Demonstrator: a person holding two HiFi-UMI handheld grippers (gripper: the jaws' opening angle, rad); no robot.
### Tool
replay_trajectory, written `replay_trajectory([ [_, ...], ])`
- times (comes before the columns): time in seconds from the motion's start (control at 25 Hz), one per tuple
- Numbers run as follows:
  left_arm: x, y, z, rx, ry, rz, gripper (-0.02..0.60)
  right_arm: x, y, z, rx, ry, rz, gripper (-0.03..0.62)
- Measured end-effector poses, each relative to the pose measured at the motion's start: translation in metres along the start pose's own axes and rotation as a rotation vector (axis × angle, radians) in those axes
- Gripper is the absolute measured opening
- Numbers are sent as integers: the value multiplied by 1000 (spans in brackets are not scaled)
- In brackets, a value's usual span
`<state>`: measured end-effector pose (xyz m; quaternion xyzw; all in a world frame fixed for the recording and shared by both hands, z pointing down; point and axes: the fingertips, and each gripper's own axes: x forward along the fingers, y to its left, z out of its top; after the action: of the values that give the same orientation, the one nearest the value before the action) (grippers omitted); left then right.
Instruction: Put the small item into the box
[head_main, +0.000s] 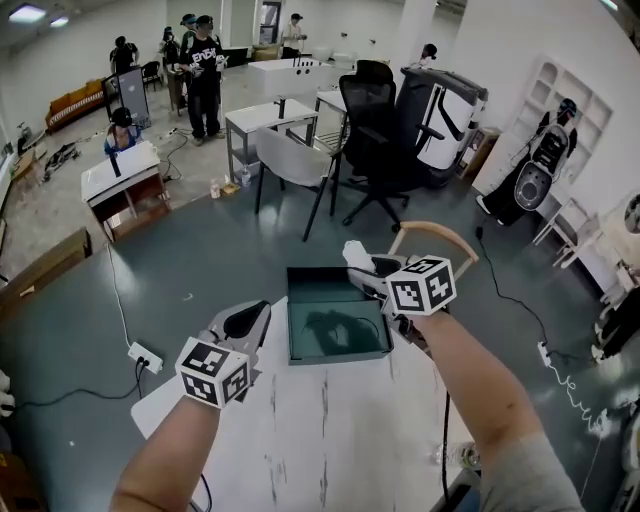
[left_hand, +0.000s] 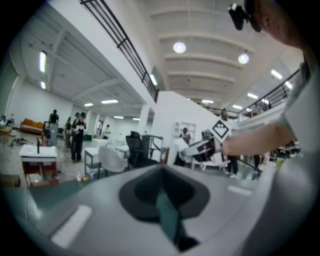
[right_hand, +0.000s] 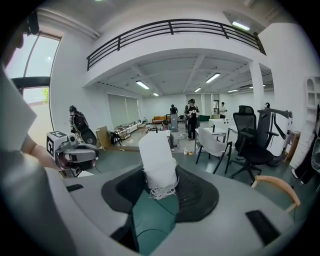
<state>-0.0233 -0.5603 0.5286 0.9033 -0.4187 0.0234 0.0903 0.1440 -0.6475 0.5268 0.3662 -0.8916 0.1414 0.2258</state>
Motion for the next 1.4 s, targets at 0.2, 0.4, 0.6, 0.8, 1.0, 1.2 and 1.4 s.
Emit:
replay_trajectory([
  [0.2, 31, 15, -16, -12, 4, -5, 6, 38, -16, -21, -42, 92, 15, 176],
  [0.4, 52, 28, -32, -35, 14, -2, 6, 68, -24, -31, -61, 160, 38, 176],
  [0.6, 70, 38, -42, -44, 11, 7, 6, 86, -34, -45, -84, 227, 52, 176],
  [0.8, 86, 43, -51, -45, 15, 0, 6, 100, -45, -64, -90, 300, 67, 176],
  [1.0, 94, 46, -58, -45, 12, -2, 5, 113, -51, -79, -111, 351, 75, 176],
  [1.2, 100, 47, -61, -49, 12, -6, 6, 120, -47, -95, -173, 425, 123, 176],
  [1.4, 102, 47, -62, -51, 10, -12, 6, 127, -45, -110, -201, 492, 140, 176],
])
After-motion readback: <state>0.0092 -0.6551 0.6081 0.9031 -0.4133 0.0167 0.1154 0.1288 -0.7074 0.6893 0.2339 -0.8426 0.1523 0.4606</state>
